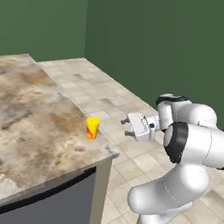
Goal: Move the cup from next to the sink to the open cabinet. Then, move the bowl with the avocado to the fridge to clear the area for faucet cleaning.
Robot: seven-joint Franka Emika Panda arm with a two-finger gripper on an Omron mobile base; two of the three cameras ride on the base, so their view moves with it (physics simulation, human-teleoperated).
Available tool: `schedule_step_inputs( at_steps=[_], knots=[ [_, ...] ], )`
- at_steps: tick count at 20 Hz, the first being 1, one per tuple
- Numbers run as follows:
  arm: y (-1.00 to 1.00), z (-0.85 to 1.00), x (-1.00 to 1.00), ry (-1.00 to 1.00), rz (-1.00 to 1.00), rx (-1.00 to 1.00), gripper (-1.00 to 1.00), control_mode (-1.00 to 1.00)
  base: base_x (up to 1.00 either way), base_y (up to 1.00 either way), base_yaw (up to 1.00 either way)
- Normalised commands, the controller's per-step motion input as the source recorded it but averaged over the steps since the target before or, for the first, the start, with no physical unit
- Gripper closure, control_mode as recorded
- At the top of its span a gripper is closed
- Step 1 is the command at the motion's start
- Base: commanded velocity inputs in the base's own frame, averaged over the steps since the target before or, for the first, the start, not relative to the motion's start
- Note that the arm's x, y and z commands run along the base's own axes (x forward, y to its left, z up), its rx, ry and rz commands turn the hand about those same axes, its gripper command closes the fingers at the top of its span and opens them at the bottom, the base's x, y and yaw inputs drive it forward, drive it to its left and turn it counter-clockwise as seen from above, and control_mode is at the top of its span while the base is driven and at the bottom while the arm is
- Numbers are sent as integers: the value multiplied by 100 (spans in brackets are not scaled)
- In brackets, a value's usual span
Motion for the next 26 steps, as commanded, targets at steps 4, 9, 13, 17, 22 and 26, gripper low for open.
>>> schedule_step_inputs(
  at_steps=[4, 9, 13, 17, 22, 26],
  knots=[
    [15, 0, 22, 3, 0, 0, -100, -100, 0, 0, 0],
    [26, -3, 24, 6, 0, 0, -100, -100, 0, 0, 0],
    [24, -10, 16, 7, 0, 0, -100, -100, 0, 0, 0],
    [14, -24, 0, 9, 0, 0, -100, -100, 0, 0, 0],
    [15, -25, 1, 8, 0, 0, -100, -100, 0, 0, 0],
    [21, -18, 1, 5, 0, -2, -100, -100, 0, 0, 0]
  ],
)
